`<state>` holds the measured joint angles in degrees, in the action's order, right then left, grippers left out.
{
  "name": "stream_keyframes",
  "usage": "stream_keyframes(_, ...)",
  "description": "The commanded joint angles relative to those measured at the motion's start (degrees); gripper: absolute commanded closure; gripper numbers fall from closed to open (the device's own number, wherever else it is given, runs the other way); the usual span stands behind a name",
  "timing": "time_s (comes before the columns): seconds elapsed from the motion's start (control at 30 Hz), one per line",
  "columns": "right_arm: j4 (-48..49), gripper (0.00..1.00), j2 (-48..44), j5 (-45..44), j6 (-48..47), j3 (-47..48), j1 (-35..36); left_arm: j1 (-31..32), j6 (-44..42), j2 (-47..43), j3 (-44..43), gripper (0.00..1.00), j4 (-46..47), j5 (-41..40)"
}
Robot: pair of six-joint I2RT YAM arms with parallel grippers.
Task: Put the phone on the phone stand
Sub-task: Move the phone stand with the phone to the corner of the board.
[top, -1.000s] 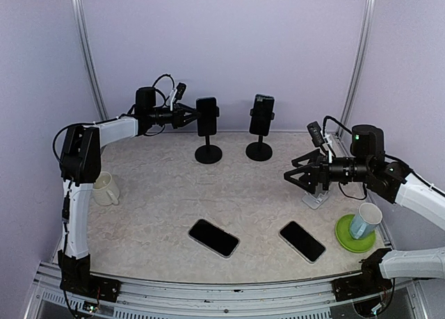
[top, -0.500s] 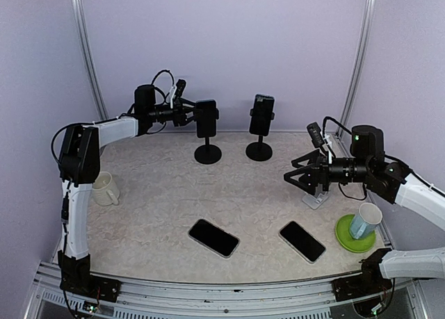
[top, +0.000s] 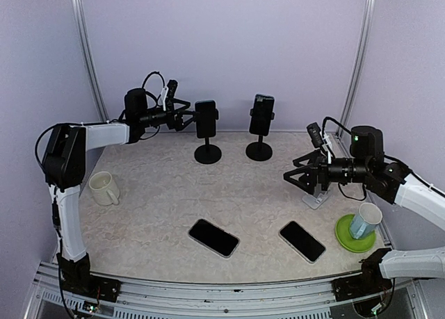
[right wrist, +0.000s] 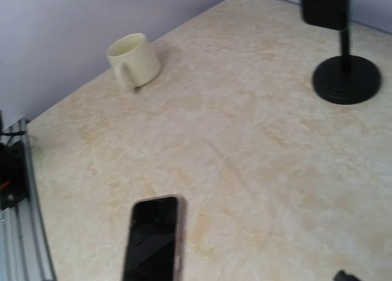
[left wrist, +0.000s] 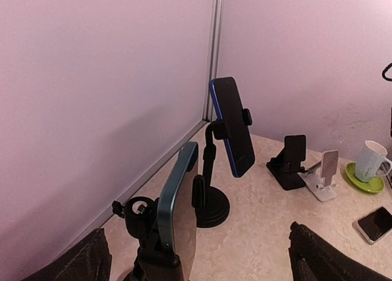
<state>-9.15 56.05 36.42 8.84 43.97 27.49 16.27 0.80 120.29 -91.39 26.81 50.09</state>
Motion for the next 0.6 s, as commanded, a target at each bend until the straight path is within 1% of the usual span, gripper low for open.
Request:
stream_keyframes(0.0,0.5,0.02,1.1,-6.4,-0.1,0.7,-0.2,0.3,3.3,-7.0,6.4,0.01,6.5,-5.1)
stream_keyframes(0.23,1.2,0.01,3.8,-13.2,0.0,3.0,-1.1,1.7,6.5,-17.5,20.9,0.01,10.3,-10.7)
stream_keyframes(0.37,3.3,0.01,5.2,-14.6,0.7,3.3,-2.5,4.1,7.4,-22.9,28.3,0.01,11.0,-13.5)
stream_keyframes(0.43,4.2,0.01,5.6,-15.7,1.1,3.3,-3.6,6.0,7.1,-25.5,31.6,0.01,10.2,-15.0)
stream_keyframes(0.57,5.1,0.01,5.9,-16.1,0.6,3.1,-4.8,10.2,5.6,-30.4,36.0,0.01,4.9,-20.9)
